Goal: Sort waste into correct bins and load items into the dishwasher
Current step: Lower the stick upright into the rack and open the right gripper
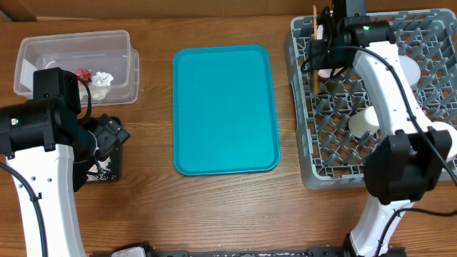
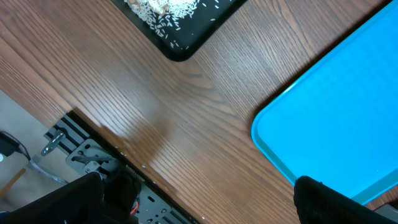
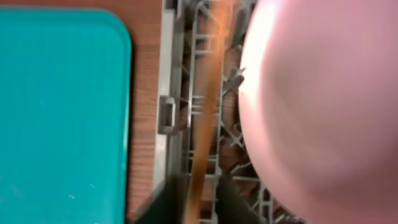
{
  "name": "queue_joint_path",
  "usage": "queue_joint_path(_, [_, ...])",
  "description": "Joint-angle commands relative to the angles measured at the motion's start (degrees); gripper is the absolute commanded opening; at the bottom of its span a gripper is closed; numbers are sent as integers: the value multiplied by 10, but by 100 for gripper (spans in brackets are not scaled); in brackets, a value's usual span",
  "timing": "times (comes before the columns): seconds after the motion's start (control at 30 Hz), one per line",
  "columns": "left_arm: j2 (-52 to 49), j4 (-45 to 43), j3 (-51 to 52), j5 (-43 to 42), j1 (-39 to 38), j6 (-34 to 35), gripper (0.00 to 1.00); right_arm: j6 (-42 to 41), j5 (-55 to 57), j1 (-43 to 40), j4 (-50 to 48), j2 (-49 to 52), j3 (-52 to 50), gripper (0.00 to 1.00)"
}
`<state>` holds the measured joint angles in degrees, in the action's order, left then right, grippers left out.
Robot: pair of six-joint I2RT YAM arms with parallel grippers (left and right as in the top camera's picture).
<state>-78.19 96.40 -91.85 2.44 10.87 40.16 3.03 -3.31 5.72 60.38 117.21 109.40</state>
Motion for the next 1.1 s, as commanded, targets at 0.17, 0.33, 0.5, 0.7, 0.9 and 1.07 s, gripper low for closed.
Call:
queue_joint_path(0.17, [-3, 0, 1, 10, 0, 3, 100, 2, -11, 0, 4, 16, 12, 100])
queue_joint_path(0.33, [-3, 0, 1, 10, 0, 3, 100, -2, -34, 0, 30, 15, 12, 100])
queue_joint_path(0.5, [-3, 0, 1, 10, 0, 3, 100, -64, -58, 1, 61, 10, 12, 100])
queue_joint_path(0.7, [-3, 0, 1, 10, 0, 3, 100, -106, -86, 3, 126, -39, 12, 100])
queue_joint_path(0.9, [-3, 0, 1, 10, 0, 3, 100, -109, -100, 23, 228, -141, 12, 100])
queue_joint_path(1.07, [-3, 0, 1, 10, 0, 3, 100, -112, -92, 64, 300, -230, 12, 100])
